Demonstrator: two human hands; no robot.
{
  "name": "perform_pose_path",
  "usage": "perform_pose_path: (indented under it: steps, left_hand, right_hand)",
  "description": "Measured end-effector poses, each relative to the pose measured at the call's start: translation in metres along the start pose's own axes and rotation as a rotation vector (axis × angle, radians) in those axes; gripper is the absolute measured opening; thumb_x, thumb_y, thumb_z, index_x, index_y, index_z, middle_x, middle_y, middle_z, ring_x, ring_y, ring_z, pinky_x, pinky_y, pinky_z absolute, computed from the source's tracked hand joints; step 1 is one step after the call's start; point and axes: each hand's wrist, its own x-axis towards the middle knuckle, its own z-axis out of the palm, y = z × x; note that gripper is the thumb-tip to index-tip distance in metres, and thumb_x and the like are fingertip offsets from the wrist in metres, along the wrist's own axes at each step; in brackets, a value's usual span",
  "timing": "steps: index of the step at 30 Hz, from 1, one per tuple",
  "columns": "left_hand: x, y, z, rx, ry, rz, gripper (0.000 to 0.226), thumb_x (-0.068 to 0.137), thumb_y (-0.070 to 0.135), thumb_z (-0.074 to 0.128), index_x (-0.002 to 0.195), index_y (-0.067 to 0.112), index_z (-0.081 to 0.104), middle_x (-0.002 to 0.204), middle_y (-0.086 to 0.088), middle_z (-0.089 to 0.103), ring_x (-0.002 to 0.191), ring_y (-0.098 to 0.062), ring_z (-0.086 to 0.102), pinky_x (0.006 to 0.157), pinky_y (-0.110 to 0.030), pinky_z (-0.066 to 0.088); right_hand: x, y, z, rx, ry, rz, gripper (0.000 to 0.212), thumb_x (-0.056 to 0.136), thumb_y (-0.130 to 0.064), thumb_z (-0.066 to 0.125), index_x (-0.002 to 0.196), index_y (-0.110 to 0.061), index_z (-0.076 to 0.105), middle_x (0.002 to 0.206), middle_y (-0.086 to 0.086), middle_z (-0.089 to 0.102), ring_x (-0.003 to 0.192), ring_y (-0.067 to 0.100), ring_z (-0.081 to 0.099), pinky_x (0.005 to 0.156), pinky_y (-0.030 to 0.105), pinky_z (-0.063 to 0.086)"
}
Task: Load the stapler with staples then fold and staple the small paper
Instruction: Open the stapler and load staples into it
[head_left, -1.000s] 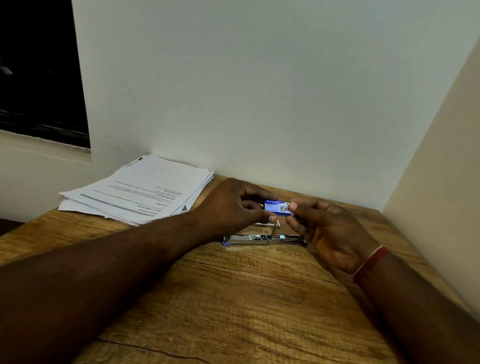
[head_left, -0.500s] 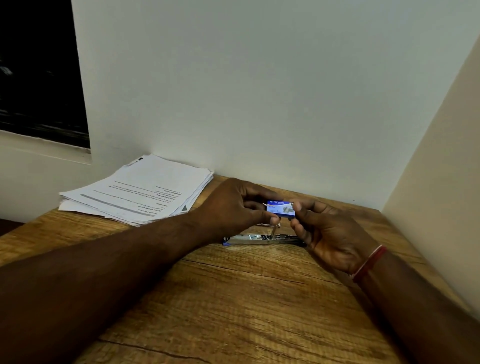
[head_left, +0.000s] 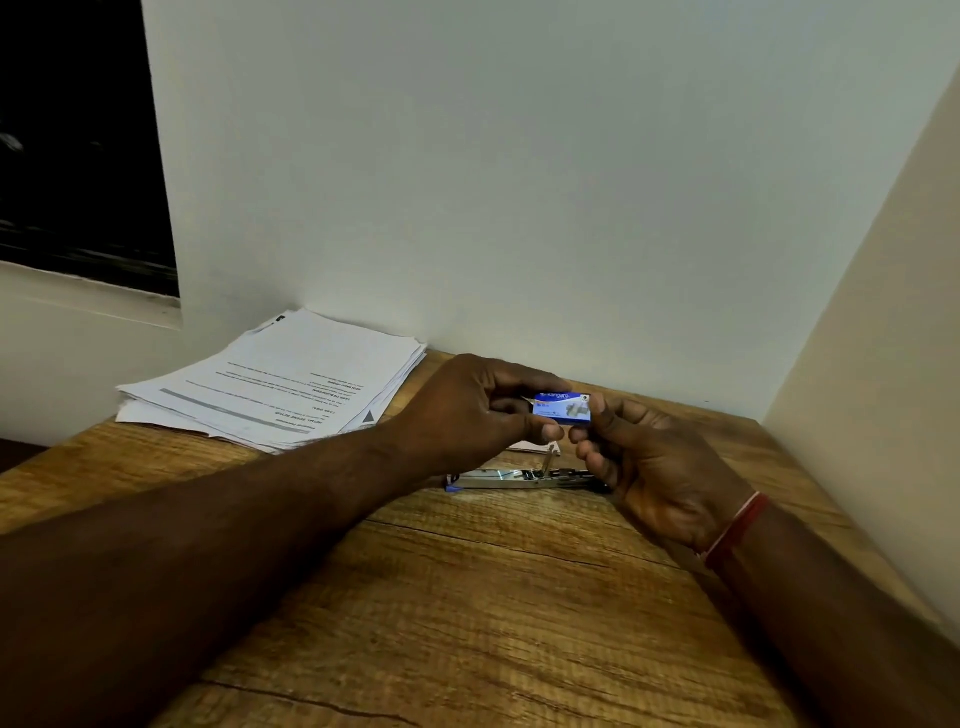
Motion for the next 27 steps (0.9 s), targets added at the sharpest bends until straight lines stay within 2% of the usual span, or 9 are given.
perform_pose_path:
  steps: [2, 6, 8, 12, 14, 17, 20, 23, 27]
  left_hand:
    - [-0.001, 0.001, 0.001, 0.047, 0.012, -0.001, 0.043, 0.089, 0.015, 0.096, 0.13, 0.024, 0.085, 0.105, 0.007, 0.088, 0.097, -0.019, 0.084, 0.094, -0.031, 0.067]
    - [-0.004, 0.002, -0.001, 0.115, -0.009, 0.035, 0.043, 0.092, 0.021, 0.094, 0.133, 0.028, 0.084, 0.107, 0.009, 0.088, 0.097, -0.023, 0.083, 0.093, -0.037, 0.069]
    - [-0.006, 0.003, -0.001, 0.123, -0.032, 0.065, 0.045, 0.092, 0.018, 0.094, 0.135, 0.026, 0.083, 0.111, 0.009, 0.088, 0.1, -0.013, 0.083, 0.094, -0.029, 0.067]
    - [-0.005, 0.001, -0.002, 0.126, -0.003, 0.069, 0.07, 0.09, 0.025, 0.096, 0.153, 0.025, 0.068, 0.122, 0.009, 0.084, 0.109, -0.003, 0.079, 0.103, -0.024, 0.063]
    - [-0.004, 0.0, -0.005, 0.105, 0.002, 0.039, 0.076, 0.09, 0.031, 0.096, 0.158, 0.027, 0.063, 0.127, 0.01, 0.082, 0.112, -0.004, 0.078, 0.103, -0.026, 0.064]
    - [-0.005, 0.001, -0.007, 0.093, -0.014, 0.007, 0.068, 0.09, 0.037, 0.095, 0.152, 0.026, 0.068, 0.125, 0.011, 0.083, 0.112, -0.003, 0.079, 0.101, -0.028, 0.065]
    - [-0.006, 0.003, -0.006, 0.163, -0.054, 0.01, 0.051, 0.089, 0.041, 0.095, 0.136, 0.027, 0.081, 0.115, 0.015, 0.085, 0.104, 0.003, 0.079, 0.094, -0.02, 0.065]
    - [-0.008, 0.003, -0.006, 0.187, -0.089, 0.029, 0.045, 0.089, 0.042, 0.094, 0.13, 0.027, 0.084, 0.111, 0.015, 0.085, 0.104, 0.004, 0.079, 0.09, -0.016, 0.063]
    - [-0.008, 0.004, -0.007, 0.201, -0.091, 0.032, 0.044, 0.087, 0.045, 0.094, 0.127, 0.029, 0.085, 0.11, 0.017, 0.085, 0.103, 0.004, 0.079, 0.089, -0.017, 0.064]
  right_hand:
    - [0.002, 0.001, -0.001, -0.032, 0.007, -0.026, 0.028, 0.091, -0.023, 0.076, 0.11, -0.002, 0.079, 0.089, 0.018, 0.077, 0.069, 0.017, 0.073, 0.06, 0.021, 0.064]
    - [0.002, -0.002, -0.003, -0.055, 0.0, -0.096, 0.024, 0.09, -0.02, 0.079, 0.108, -0.004, 0.079, 0.104, 0.025, 0.079, 0.077, 0.024, 0.078, 0.069, 0.025, 0.067]
    - [0.001, -0.001, -0.004, -0.078, -0.019, -0.117, 0.025, 0.089, -0.011, 0.081, 0.112, 0.0, 0.078, 0.109, 0.029, 0.078, 0.081, 0.028, 0.079, 0.072, 0.026, 0.067]
    - [0.006, -0.005, -0.013, -0.175, 0.065, -0.198, 0.037, 0.087, -0.002, 0.082, 0.121, 0.01, 0.074, 0.108, 0.033, 0.078, 0.08, 0.031, 0.076, 0.073, 0.028, 0.068]
    - [0.011, -0.012, -0.027, -0.279, 0.199, -0.264, 0.027, 0.088, -0.003, 0.085, 0.113, 0.005, 0.079, 0.102, 0.028, 0.081, 0.078, 0.031, 0.078, 0.077, 0.033, 0.068]
    - [0.021, -0.023, -0.068, -0.562, 0.601, -0.3, 0.006, 0.09, -0.006, 0.085, 0.094, -0.01, 0.084, 0.084, 0.012, 0.084, 0.076, 0.028, 0.082, 0.083, 0.042, 0.069]
    - [0.027, -0.029, -0.12, -0.77, 0.929, -0.22, 0.008, 0.09, -0.02, 0.083, 0.082, -0.02, 0.081, 0.075, 0.004, 0.082, 0.078, 0.025, 0.082, 0.091, 0.046, 0.067]
    - [0.027, -0.033, -0.155, -0.915, 1.071, -0.157, 0.016, 0.089, -0.03, 0.082, 0.088, -0.014, 0.082, 0.097, 0.009, 0.082, 0.096, 0.033, 0.076, 0.093, 0.04, 0.062]
    - [0.024, -0.038, -0.171, -1.143, 1.07, 0.031, 0.027, 0.087, -0.031, 0.076, 0.1, -0.007, 0.081, 0.105, 0.018, 0.077, 0.089, 0.038, 0.066, 0.076, 0.033, 0.052]
